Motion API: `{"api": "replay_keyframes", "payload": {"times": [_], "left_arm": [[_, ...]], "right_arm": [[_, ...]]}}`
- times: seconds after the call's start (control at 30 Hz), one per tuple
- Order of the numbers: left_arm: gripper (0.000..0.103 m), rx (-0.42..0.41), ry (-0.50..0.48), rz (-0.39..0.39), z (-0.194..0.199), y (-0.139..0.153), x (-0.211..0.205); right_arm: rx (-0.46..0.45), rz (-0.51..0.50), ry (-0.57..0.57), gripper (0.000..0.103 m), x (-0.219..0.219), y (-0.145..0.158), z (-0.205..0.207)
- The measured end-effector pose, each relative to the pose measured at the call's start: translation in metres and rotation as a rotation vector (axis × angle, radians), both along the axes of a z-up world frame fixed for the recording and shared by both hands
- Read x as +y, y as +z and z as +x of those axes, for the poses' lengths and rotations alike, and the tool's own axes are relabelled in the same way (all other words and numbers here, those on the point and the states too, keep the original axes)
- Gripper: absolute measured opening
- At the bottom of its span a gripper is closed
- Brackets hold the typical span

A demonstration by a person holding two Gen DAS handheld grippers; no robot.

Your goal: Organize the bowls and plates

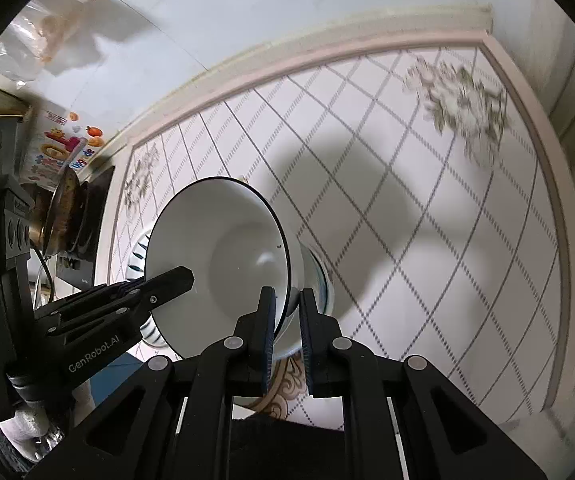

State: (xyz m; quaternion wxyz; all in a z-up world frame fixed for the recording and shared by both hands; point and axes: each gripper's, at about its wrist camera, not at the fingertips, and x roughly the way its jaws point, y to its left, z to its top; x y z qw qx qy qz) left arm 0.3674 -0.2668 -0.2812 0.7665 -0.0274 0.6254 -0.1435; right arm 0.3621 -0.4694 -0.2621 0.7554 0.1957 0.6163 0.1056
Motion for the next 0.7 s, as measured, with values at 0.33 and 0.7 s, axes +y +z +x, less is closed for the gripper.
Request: {"api": "replay_keyframes", "payload": {"times": [0.33, 0.7], "left_arm": [[0.01, 0.053, 0.008, 0.055, -0.004, -0.032, 0.001], [0.01, 0.032, -0.006, 0.121, 0.001, -0.034, -0.003]], "right_arm": [[0.041, -0.008, 0.018, 0.014, 0.005, -0.031, 0.002], [0.07, 0.004, 0.029, 0.014, 0.008, -0.044, 0.01]]}}
